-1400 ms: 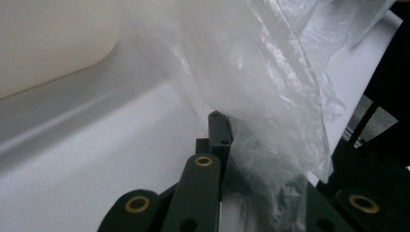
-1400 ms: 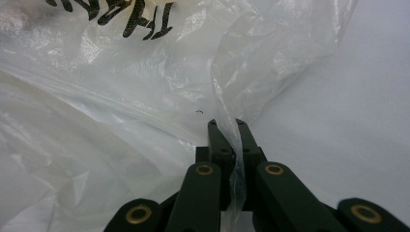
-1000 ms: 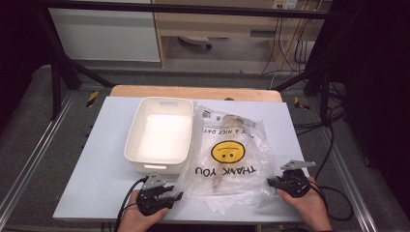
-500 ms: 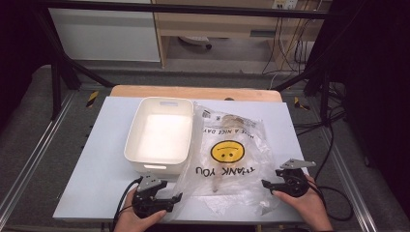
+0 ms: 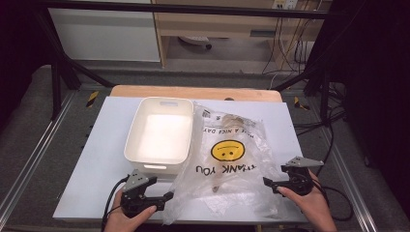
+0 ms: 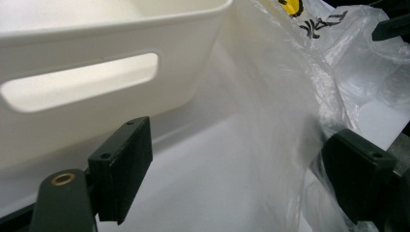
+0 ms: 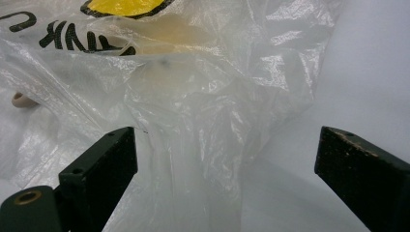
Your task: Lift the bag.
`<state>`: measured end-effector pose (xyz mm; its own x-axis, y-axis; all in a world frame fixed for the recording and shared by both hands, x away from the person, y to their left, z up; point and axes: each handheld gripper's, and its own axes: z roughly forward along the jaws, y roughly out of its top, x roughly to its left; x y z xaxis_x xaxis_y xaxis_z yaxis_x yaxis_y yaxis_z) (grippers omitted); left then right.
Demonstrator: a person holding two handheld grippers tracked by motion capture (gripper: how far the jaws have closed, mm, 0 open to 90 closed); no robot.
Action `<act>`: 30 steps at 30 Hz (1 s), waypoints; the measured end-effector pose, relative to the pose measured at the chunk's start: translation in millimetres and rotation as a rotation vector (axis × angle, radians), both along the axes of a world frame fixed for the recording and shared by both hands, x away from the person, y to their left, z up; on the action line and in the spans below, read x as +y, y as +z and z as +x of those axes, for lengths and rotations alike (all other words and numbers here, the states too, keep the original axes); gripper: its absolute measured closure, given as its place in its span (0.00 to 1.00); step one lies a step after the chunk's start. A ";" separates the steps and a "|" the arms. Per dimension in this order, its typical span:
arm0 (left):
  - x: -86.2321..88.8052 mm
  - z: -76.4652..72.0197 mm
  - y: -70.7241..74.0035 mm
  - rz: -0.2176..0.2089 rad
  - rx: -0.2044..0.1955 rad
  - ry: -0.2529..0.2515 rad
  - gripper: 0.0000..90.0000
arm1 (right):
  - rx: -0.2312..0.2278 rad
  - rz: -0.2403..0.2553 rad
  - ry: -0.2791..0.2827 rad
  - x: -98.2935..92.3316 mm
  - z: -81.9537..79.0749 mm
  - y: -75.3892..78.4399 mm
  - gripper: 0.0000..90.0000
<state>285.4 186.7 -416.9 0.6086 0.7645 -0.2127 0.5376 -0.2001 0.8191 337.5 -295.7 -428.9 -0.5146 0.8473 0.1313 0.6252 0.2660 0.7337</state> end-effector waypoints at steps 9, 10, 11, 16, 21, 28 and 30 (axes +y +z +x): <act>13.4 -3.3 5.9 -0.004 -0.006 0.029 0.23 | -0.008 0.013 -0.008 -8.0 -4.5 6.1 0.13; 13.7 -3.2 5.4 -0.003 -0.002 0.028 0.25 | -0.011 0.013 -0.007 -8.6 -5.4 6.6 0.14; 14.0 -3.1 5.1 -0.001 0.000 0.031 0.25 | -0.012 0.018 -0.008 -7.8 -6.3 6.9 0.15; 15.3 -3.6 11.1 -0.033 -0.015 0.038 0.24 | -0.015 0.013 0.021 -0.9 -3.4 8.9 0.18; 15.3 -4.5 17.9 -0.058 -0.036 0.048 0.22 | -0.017 0.009 0.045 10.0 5.1 14.8 0.16; 13.9 -2.1 19.0 -0.071 -0.047 0.060 0.15 | -0.015 -0.006 0.047 17.6 10.2 14.4 0.13; 12.0 -1.2 18.8 -0.077 -0.047 0.060 0.14 | -0.012 -0.007 0.044 18.1 10.2 14.0 0.12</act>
